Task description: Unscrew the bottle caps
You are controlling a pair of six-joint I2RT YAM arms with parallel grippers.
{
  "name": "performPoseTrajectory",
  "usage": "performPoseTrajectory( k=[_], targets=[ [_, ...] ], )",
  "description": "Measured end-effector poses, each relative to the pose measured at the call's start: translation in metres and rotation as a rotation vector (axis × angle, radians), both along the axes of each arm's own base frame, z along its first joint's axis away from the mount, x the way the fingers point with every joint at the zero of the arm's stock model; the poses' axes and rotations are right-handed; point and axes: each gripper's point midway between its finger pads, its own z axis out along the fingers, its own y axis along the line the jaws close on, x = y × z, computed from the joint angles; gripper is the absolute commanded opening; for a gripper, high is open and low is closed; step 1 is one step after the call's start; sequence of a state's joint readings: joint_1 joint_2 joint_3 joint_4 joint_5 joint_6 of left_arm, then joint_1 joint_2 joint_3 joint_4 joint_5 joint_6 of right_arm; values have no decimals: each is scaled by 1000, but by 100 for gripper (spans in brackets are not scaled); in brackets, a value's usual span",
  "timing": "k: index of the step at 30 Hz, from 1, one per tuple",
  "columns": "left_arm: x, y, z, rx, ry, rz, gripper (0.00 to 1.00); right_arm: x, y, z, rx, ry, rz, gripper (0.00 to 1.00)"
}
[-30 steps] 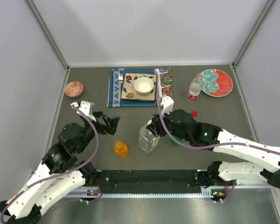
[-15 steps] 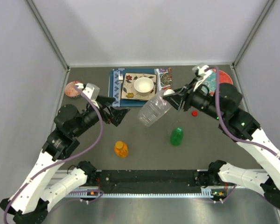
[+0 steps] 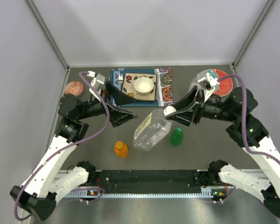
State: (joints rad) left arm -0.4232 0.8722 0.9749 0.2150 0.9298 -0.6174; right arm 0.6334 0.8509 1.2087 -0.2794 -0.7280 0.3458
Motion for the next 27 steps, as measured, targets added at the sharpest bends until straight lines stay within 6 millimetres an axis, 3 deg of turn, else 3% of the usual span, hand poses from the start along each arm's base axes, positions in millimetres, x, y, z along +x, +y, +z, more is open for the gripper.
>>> performPoseTrajectory(
  k=[4,10,27],
  targets=[
    [-15,-7,-10,24,5,-103,99,-9,2,7,22,-18,59,0],
    [-39,-16,-27,76,-8,-203,99,-8,9,14,37,-13,98,0],
    [-56,-26,-53,137,-24,-257,99,3,28,41,116,3,167,0]
  ],
)
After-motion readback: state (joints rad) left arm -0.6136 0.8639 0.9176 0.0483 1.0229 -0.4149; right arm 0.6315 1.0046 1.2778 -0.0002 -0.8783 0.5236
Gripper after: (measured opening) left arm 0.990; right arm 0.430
